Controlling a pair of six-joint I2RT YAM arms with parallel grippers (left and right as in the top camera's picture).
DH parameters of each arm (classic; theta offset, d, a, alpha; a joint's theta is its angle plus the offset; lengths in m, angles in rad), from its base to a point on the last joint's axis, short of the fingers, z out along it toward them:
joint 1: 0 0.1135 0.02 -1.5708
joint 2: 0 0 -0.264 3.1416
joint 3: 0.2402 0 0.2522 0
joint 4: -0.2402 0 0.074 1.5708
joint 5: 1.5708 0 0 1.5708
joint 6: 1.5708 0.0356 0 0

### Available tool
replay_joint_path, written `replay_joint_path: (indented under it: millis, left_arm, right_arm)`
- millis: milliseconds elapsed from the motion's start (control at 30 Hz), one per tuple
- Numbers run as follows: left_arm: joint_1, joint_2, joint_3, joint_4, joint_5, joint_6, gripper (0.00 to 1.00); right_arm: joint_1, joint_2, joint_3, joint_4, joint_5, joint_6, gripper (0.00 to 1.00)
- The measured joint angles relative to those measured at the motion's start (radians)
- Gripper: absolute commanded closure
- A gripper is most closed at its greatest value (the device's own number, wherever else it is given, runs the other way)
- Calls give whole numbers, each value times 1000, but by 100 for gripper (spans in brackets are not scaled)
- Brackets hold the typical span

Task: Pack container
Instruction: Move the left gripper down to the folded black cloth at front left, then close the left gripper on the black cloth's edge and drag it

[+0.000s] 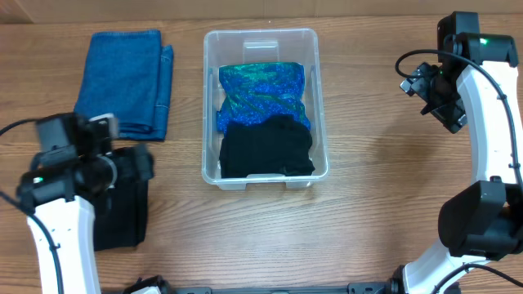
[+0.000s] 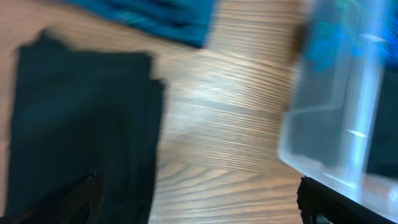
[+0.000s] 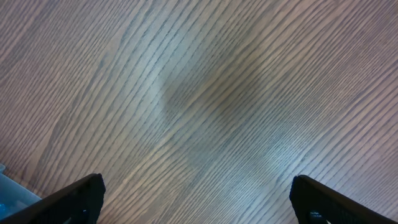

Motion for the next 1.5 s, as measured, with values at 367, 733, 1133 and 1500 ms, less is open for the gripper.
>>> replay_joint_path:
  millis: [367, 733, 1133, 1500]
  left_arm:
    - [243, 24, -101, 84, 2, -38, 0]
    - [457, 32, -204, 342, 37, -65, 0]
    - [465, 107, -205, 391, -11, 236, 0]
    - [466, 390, -205, 436, 130, 260, 0]
  right_arm:
    - [0, 0, 0, 1, 0, 0, 0]
    - [0, 0, 0, 0, 0, 0, 0]
    - [0, 0, 0, 0, 0, 0, 0]
    - [0, 0, 0, 0, 0, 0, 0]
